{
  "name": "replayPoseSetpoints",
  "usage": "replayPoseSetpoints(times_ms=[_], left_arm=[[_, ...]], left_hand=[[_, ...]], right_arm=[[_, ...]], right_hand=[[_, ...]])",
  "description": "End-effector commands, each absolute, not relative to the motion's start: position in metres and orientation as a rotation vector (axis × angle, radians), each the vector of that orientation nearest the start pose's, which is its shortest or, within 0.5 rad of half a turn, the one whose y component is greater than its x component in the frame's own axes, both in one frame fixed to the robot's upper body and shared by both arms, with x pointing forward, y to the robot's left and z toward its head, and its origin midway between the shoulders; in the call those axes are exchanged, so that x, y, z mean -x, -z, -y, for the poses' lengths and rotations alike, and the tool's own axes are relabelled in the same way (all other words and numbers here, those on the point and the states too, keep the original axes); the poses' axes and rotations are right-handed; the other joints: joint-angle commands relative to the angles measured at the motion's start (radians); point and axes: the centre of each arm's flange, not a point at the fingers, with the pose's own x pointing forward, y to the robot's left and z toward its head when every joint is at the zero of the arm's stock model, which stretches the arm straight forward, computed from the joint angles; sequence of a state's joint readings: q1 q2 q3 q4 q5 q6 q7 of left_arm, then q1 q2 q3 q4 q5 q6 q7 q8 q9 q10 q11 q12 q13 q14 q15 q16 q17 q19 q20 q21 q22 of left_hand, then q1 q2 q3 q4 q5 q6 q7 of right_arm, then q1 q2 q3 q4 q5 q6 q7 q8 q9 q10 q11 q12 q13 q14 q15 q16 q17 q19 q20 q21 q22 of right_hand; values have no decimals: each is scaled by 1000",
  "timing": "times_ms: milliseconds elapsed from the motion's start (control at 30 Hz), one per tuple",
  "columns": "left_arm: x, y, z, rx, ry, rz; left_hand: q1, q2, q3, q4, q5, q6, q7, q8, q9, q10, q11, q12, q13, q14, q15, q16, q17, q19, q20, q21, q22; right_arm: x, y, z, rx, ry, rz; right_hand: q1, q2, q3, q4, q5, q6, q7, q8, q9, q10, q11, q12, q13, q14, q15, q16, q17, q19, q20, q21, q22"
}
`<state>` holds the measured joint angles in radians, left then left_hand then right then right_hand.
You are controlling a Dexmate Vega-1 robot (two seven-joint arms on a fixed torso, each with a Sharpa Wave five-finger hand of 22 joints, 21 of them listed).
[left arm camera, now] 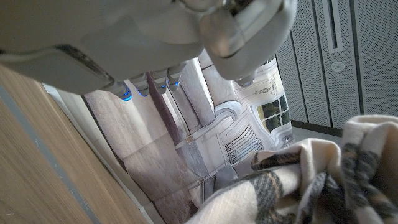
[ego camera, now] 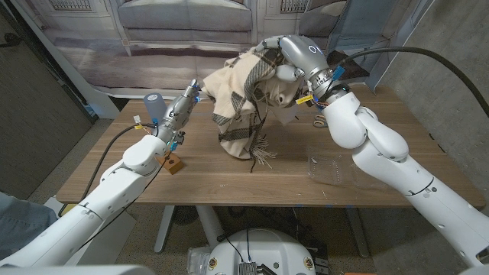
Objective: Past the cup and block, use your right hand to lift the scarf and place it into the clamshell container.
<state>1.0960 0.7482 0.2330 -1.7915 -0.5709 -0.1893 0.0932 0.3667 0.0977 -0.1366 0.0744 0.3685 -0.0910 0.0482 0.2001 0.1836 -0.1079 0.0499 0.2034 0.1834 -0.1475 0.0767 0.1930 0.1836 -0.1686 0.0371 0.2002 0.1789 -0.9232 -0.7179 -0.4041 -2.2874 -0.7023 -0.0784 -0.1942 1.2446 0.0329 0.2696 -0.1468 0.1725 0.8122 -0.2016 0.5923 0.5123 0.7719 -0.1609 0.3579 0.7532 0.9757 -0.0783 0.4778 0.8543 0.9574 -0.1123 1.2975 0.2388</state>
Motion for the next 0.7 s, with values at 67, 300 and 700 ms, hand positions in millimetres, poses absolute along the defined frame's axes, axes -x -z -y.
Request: replayPoseSetpoints(times_ms=[67, 300, 700], left_arm=[[-559, -12, -294, -165, 227, 694], [-562, -13, -292, -164, 235, 695], [-567, -16, -287, -170, 247, 695]], left_hand=[[16, -2, -8, -1, -5, 2, 2, -2, 5, -3, 4, 0, 4, 1, 0, -2, 2, -111, 1, 2, 5], [16, -1, -10, -1, -6, 3, 3, -2, 5, -3, 4, 0, 4, 2, 0, -1, 2, -111, 2, 2, 5], [18, 0, -11, 0, -6, 4, 5, -2, 5, -2, 3, 0, 4, 2, -1, -1, 2, -112, 1, 2, 5]], right_arm=[[-388, -134, 161, 1183, 223, 1304], [-380, -138, 167, 1178, 238, 1288], [-369, -146, 177, 1179, 267, 1277]], right_hand=[[86, 98, 9, 3, 8, 12, -1, 9, 1, 7, 2, -3, 6, 158, -151, -3, 4, -41, -111, 10, -1], [86, 97, 8, 3, 8, 11, -1, 8, 2, 10, 3, -7, 7, 160, -150, -4, 4, -44, -111, 17, -4], [84, 95, 7, 3, 8, 13, -1, 7, 3, 15, 3, -17, 11, 160, -149, -5, 8, -47, -111, 33, -10]])
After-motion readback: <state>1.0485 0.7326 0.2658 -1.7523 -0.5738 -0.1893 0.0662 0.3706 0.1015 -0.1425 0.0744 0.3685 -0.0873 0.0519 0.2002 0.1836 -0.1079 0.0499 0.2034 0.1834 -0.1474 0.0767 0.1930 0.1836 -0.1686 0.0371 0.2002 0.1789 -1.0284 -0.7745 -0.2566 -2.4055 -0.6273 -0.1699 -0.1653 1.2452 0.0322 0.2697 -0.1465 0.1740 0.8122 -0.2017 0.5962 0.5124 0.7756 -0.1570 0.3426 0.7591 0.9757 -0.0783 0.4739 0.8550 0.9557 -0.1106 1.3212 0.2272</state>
